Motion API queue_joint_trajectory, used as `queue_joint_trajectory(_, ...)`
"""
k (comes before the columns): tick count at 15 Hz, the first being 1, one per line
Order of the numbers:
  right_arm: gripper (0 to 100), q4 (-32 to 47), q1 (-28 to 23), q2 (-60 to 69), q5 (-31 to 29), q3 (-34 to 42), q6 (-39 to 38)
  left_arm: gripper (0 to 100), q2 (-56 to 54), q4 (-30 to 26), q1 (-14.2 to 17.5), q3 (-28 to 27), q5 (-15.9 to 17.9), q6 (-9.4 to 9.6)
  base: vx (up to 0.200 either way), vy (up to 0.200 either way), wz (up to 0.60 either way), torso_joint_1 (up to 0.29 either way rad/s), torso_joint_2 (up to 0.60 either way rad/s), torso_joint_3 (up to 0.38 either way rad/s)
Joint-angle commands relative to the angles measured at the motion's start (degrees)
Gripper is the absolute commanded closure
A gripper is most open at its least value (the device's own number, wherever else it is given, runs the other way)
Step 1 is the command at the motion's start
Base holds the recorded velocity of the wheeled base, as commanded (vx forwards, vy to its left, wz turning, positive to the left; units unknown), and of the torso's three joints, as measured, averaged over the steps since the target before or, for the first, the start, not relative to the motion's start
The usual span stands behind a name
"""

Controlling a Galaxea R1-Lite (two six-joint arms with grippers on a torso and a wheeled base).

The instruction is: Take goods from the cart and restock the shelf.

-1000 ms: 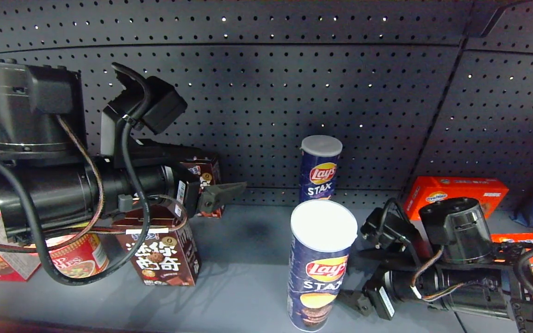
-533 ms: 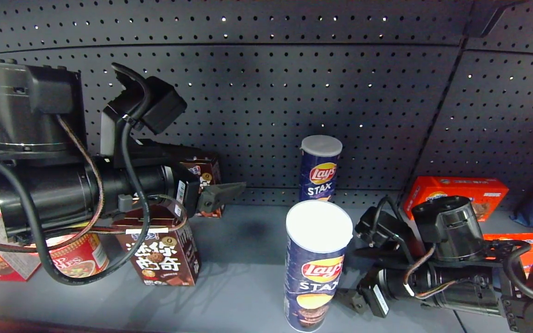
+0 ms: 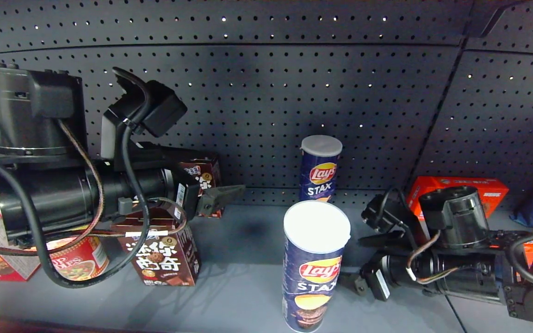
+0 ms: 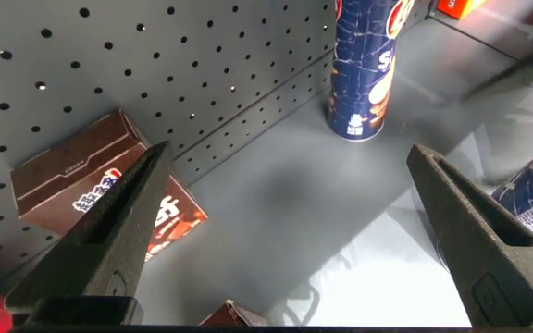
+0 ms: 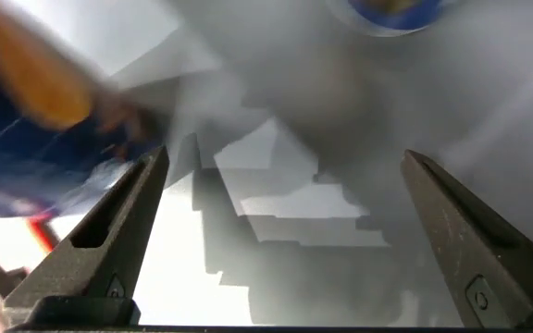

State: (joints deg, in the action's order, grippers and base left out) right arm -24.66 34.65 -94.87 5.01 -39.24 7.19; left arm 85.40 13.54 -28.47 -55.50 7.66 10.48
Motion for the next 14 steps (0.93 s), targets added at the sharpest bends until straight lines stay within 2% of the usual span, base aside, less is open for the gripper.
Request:
queue_joint_trajectory(1, 0, -0.1, -2.4, 0.4, -0.7, -2.2, 0.0, 0, 0.0, 0.3, 0.0, 0.0, 0.0, -0.02, 0.000, 0.000, 0.00, 0.000, 0.00, 0.000)
queue_joint_trajectory(6, 0, 0.4, -7.5, -2.3, -5.5, -8.0, -0.1, 0, -0.1, 0.6, 0.0, 0.1, 0.0, -0.02, 0.000, 0.000, 0.00, 0.000, 0.00, 0.000)
queue_joint_trajectory(10, 0, 0.3, -9.3, -3.8, -5.6, -9.5, -0.1, 0, -0.3, 0.7, 1.0, 1.7, 0.1, 0.15, 0.000, 0.000, 0.00, 0.000, 0.00, 0.000)
queue_joint_trajectory(14, 0, 0.3, -9.8, -4.8, -5.5, -10.1, -0.1, 0, -0.3, 0.7, 0.7, 1.4, 0.0, 0.24, 0.000, 0.000, 0.00, 0.000, 0.00, 0.000)
